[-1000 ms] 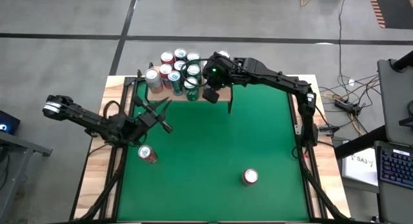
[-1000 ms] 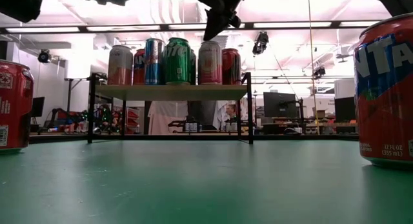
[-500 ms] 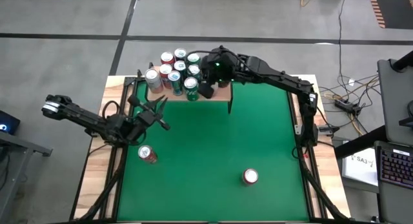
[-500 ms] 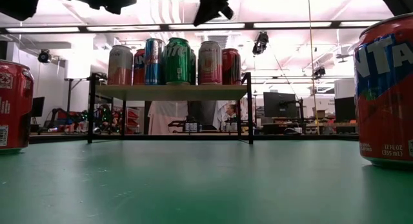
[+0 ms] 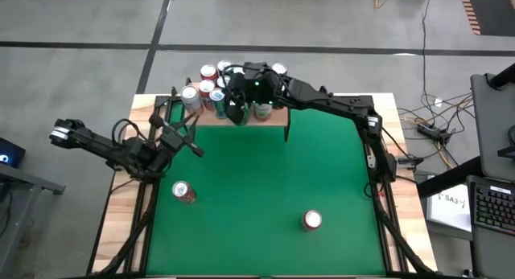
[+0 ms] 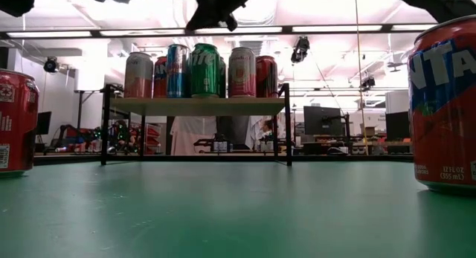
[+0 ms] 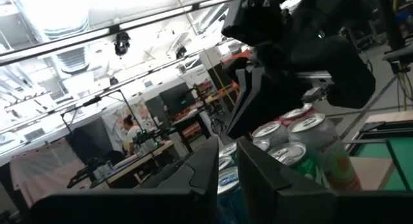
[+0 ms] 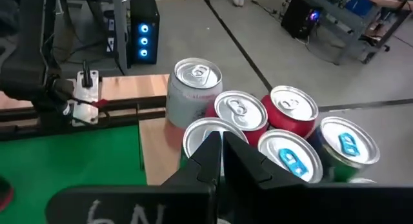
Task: Place canned beverage on shelf
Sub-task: Put the orange can on the shelf
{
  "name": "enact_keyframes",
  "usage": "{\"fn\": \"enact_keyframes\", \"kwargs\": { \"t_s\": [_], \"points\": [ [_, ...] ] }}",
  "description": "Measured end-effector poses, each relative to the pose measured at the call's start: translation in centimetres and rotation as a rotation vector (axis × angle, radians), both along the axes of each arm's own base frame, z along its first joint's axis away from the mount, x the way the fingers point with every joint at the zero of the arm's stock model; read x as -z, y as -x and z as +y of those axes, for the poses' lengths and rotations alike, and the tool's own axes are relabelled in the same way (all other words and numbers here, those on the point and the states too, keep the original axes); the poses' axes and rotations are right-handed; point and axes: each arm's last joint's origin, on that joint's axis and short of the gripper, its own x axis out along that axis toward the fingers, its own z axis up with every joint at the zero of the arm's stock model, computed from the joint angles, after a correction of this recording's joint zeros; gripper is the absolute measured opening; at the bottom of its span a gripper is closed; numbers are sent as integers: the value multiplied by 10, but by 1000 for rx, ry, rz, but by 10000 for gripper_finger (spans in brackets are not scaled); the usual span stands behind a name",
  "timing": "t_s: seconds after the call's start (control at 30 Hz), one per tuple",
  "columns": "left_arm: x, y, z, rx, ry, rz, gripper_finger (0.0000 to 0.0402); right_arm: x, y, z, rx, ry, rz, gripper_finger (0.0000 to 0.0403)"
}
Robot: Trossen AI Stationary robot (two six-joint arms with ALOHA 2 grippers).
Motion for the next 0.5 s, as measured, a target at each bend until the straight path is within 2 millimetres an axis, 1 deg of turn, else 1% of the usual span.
{"fn": "enact_keyframes", "kwargs": {
  "t_s": [0.17,0.4,0.5],
  "points": [
    [-1,5,1,-4,4,1,40,11,-10,-3,0,3,-14,9],
    [0,7,2,-3,3,2,40,34,-25,-7,1,-5,10,9],
    [2,6,2,-3,1,12,40,36,-27,-8,1,-4,14,9]
  ]
}}
